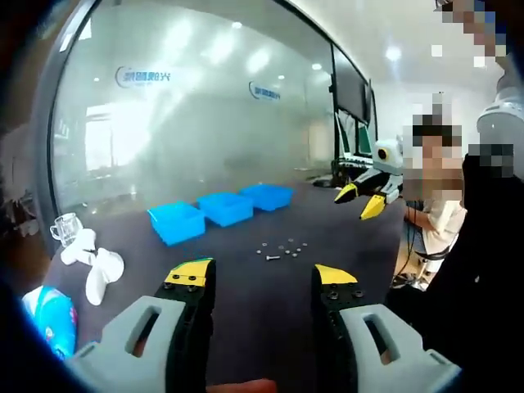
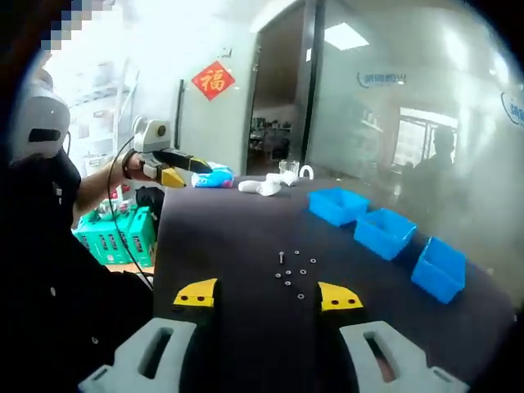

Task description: Sort the screws, nuts, and washers into the corresponding bins

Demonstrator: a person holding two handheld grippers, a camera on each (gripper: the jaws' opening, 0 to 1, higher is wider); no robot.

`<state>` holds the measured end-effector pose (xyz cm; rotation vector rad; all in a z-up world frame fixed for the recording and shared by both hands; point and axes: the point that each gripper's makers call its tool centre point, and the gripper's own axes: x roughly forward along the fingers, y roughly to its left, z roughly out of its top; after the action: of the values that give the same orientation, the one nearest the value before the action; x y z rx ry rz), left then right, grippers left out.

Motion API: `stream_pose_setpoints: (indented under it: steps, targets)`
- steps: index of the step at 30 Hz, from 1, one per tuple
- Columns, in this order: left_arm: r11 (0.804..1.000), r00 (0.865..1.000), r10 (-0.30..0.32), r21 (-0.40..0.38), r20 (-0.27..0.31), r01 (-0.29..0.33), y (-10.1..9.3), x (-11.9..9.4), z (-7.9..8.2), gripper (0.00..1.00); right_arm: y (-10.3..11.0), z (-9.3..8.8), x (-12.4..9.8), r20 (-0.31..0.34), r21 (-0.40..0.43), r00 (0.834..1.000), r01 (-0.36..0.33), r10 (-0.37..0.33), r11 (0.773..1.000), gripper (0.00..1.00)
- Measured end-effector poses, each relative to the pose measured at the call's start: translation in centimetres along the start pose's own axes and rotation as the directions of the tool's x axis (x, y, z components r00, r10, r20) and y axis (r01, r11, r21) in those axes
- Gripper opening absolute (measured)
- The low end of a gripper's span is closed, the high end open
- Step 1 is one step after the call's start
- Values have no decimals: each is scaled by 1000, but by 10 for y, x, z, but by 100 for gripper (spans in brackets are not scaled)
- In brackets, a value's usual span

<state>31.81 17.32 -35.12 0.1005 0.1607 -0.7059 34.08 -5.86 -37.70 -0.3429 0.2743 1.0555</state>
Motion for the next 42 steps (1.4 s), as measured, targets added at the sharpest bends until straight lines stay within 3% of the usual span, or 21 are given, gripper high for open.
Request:
stream_pose_setpoints:
  steps: [15,24,42]
  targets:
    - [1000,1000,-4,-7,-15,4,-1,3,-4,46,1,-1,9,-72,-38,997,-38,35,999,41]
    - [1000,1000,5,-18,-6,-6,1,-1,-6,46,-7,4,26,-123,-77,991,-62,52,995,41]
    - [998,999,42,-36,-5,-43,9,-8,-16,46,-16,-1,85,-280,-92,953,-151,120,984,40]
